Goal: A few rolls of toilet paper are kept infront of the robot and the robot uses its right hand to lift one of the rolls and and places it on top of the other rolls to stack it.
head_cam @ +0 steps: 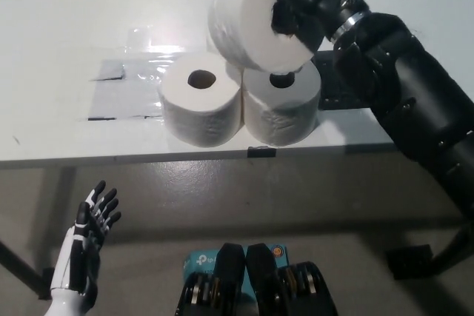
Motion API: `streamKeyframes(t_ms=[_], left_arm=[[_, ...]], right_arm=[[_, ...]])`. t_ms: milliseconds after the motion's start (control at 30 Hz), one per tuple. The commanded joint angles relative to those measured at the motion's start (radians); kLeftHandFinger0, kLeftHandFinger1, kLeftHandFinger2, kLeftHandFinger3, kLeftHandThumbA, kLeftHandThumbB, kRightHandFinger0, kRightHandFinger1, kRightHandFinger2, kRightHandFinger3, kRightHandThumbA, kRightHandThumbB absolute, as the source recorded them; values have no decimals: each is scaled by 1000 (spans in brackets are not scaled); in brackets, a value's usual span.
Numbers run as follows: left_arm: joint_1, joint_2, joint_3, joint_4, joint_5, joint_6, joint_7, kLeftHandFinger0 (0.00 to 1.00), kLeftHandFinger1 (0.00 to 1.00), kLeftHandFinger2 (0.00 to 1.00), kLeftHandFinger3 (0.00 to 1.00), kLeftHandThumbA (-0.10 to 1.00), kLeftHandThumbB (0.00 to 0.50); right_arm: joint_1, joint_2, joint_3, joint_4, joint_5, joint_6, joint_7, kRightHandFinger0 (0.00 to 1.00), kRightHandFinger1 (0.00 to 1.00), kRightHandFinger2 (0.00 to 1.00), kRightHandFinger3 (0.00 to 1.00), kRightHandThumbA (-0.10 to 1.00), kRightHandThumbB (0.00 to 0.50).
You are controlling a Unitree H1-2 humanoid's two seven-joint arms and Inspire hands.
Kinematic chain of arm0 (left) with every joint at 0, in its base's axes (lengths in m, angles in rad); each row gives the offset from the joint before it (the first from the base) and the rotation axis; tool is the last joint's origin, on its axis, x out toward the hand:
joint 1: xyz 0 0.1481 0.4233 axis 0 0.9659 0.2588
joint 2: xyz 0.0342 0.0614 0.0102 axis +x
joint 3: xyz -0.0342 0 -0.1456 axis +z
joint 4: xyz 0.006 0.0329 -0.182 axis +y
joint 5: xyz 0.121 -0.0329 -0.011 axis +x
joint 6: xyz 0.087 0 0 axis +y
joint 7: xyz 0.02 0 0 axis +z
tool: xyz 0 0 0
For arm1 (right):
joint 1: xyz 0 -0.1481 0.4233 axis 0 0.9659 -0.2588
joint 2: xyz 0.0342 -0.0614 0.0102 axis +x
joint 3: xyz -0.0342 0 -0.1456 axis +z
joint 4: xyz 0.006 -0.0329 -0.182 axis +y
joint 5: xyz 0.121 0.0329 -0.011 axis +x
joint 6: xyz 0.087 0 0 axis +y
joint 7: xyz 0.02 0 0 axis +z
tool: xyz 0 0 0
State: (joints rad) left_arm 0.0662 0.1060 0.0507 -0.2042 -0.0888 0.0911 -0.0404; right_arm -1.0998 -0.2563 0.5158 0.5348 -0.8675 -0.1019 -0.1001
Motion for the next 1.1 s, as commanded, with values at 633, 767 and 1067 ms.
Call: streamKeyframes(t_ms=[633,767,1067], left_arm=[[-12,12,-2,-33,-5,-28,-19,1000,1000,1000,1000,1000,172],[-11,16,-5,-38,6,-26,-19,1000,1000,1000,1000,1000,178],[-17,14,-2,-39,6,-22,-15,1000,1000,1000,1000,1000,195]], right_arm=[[-170,50,32,214,-15,-85,20,0,18,214,197,333,0],[-175,57,33,228,4,-83,57,0,161,491,306,372,0],[-192,59,70,221,-33,0,171,0,76,400,260,581,49]])
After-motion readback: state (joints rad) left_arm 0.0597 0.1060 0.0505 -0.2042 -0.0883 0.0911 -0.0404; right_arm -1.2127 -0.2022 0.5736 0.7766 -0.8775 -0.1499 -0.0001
